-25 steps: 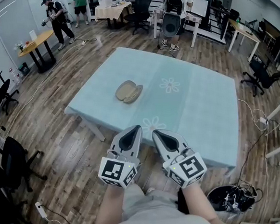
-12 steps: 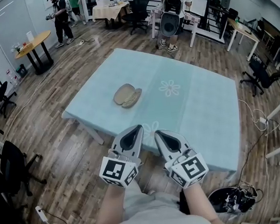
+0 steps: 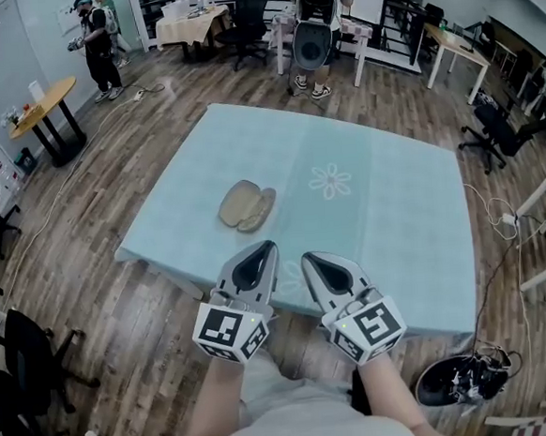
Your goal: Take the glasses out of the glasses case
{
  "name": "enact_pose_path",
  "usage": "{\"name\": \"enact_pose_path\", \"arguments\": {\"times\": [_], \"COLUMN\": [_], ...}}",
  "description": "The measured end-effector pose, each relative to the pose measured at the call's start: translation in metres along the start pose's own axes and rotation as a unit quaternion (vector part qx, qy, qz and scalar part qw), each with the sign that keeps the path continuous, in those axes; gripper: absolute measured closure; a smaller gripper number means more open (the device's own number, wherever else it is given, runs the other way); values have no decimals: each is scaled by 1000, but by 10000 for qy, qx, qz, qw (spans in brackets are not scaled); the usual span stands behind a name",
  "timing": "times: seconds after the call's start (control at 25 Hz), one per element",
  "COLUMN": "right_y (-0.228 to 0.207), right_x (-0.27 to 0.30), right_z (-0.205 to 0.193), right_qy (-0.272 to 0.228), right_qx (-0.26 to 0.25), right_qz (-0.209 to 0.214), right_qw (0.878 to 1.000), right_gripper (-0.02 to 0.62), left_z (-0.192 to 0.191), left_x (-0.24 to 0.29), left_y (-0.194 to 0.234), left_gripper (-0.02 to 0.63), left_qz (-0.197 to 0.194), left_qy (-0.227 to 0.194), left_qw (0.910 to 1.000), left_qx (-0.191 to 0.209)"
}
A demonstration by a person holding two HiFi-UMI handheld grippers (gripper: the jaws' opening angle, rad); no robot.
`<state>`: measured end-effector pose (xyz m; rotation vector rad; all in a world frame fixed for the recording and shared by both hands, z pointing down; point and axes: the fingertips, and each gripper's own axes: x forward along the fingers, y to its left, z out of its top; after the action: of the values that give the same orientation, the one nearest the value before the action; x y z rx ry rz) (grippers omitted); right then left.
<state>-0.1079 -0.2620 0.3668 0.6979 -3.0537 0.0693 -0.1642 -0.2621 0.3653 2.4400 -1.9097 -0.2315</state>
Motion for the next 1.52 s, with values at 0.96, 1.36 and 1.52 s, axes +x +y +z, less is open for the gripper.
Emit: {"name": "enact_pose_path", "arguments": {"times": [0.96,1.36,1.52], "right_y": [-36,-51,-57], "right_x": [117,148,163], "right_z": [-22,-42,-48], "right_qy": [474,696,767], "right_qx": [130,232,255], "right_qz": [-788,-1229,-1448], "right_qw": [9957,9897,9862], "right_gripper": [588,588,588], "left_z": [-25,-51,-65], "left_x": [59,80,90], "left_y": [119,159,175], "left_gripper": [557,598,597], "left_qz": [-814,-1106,-1270], "left_qy": [668,1160,1420], "left_qw": [9942,9861,9804], "left_qx": [-228,-439,-506]}}
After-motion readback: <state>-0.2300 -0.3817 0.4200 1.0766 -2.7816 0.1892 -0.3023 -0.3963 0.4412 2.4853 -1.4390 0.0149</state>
